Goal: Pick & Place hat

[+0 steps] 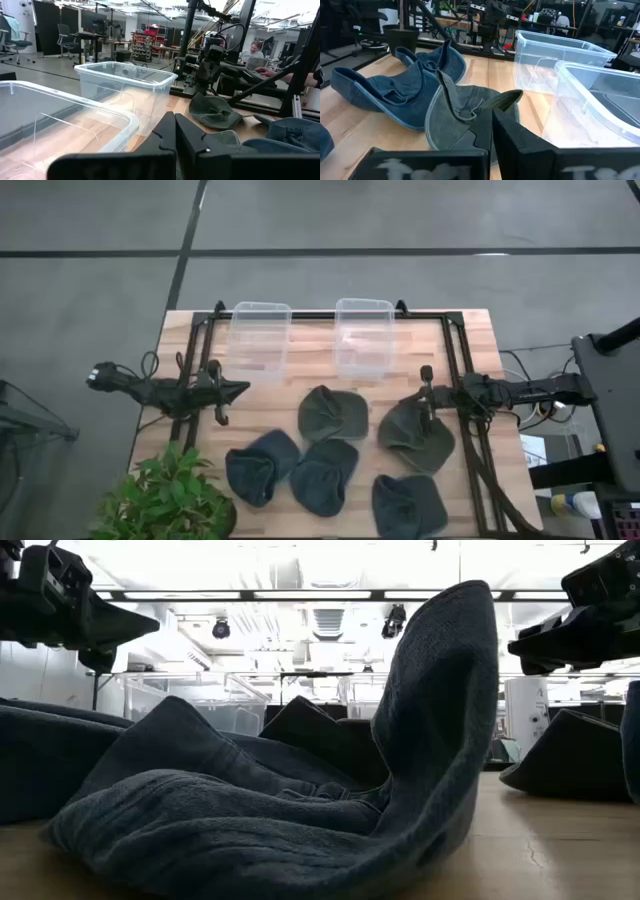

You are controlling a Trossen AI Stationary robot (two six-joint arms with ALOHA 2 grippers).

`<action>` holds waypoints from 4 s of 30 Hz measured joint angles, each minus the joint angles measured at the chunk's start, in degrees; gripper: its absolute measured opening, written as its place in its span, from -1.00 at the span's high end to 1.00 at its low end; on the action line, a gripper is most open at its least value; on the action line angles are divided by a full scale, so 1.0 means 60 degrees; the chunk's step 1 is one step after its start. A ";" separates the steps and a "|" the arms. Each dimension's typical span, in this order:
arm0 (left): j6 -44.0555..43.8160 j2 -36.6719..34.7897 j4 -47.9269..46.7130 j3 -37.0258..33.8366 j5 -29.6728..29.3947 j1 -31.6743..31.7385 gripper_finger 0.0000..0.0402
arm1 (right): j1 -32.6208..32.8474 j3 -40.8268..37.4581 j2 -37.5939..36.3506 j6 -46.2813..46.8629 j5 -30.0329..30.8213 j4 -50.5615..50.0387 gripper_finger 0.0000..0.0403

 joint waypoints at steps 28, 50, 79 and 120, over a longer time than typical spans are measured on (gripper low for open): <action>0.0000 0.0000 0.0000 0.0003 0.0000 -0.0007 1.00 | 0.0000 0.0002 0.0002 0.0000 -0.0002 -0.0002 0.96; 0.0000 0.0003 0.0000 0.0003 0.0000 0.0004 1.00 | 0.0000 0.0000 0.0004 -0.0043 -0.0001 0.0021 0.96; 0.0000 0.0000 0.0029 0.0000 0.0000 -0.0007 1.00 | 0.0015 0.0000 0.0015 0.4465 0.1983 0.2940 0.96; 0.0000 0.0004 0.0029 0.0001 0.0000 0.0000 1.00 | 0.0962 0.8157 1.0192 0.9785 -0.1556 -1.3708 0.08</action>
